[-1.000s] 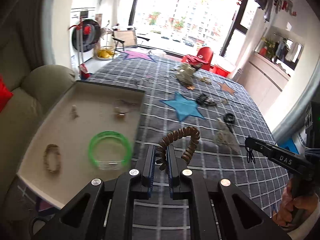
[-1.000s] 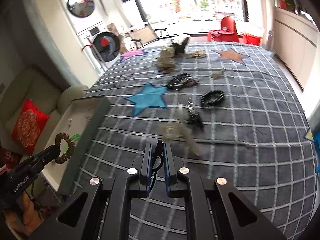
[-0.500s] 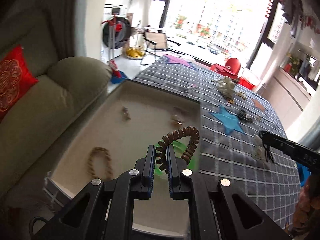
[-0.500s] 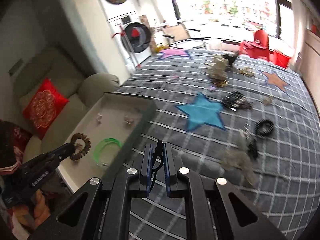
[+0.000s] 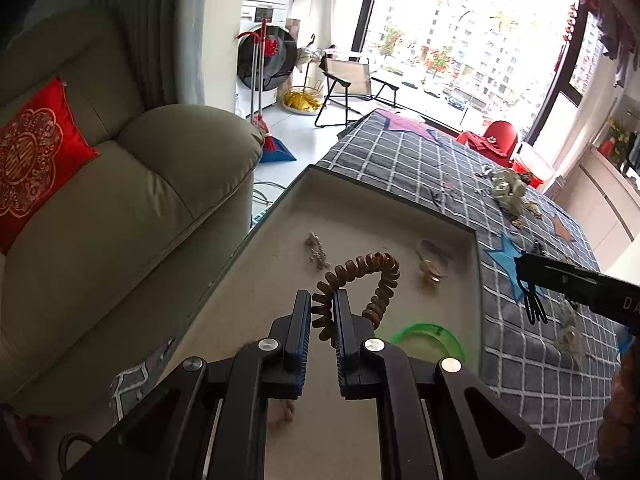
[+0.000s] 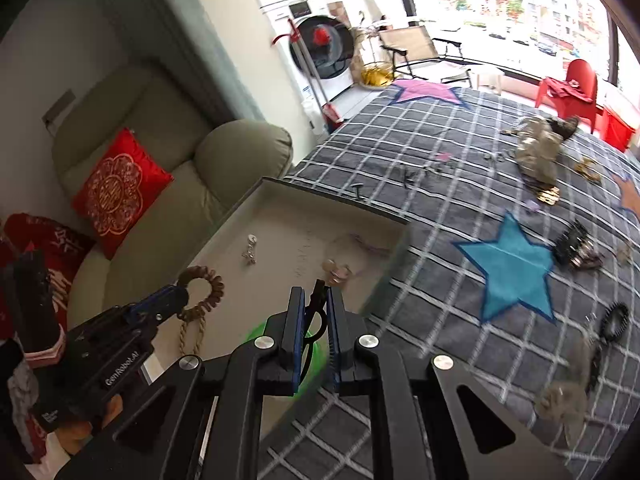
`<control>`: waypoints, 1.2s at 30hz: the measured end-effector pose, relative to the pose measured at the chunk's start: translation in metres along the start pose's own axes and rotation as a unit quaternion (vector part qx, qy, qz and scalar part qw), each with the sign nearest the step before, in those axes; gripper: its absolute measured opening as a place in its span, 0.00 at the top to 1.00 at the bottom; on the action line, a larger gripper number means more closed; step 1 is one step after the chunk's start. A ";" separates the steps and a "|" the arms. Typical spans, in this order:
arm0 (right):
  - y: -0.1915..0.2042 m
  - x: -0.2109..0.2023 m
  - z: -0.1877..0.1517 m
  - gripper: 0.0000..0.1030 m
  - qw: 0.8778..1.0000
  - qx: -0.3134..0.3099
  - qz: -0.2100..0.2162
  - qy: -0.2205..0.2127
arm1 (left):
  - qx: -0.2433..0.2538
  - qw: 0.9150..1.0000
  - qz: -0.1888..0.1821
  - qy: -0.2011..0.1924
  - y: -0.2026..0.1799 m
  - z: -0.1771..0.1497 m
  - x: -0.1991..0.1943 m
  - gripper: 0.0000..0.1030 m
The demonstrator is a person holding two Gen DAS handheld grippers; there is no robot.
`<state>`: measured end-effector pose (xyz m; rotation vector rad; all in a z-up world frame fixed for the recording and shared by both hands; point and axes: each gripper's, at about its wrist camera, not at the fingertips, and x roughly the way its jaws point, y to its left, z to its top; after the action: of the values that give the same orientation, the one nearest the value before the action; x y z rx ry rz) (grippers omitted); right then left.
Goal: Organize jewelry
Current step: 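Carry the coiled hair tie and black hair pin with both tools to the white tray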
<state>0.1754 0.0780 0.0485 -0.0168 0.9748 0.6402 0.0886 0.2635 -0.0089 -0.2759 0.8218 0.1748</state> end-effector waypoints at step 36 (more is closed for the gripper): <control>0.008 0.136 0.037 0.88 0.997 0.007 -0.004 0.075 | -0.004 0.996 0.048 0.077 0.009 0.007 0.064 0.87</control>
<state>0.2527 0.1633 -0.0337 -0.0579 1.1236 0.6310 0.1337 0.2768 -0.0538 -0.2603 0.9881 0.2489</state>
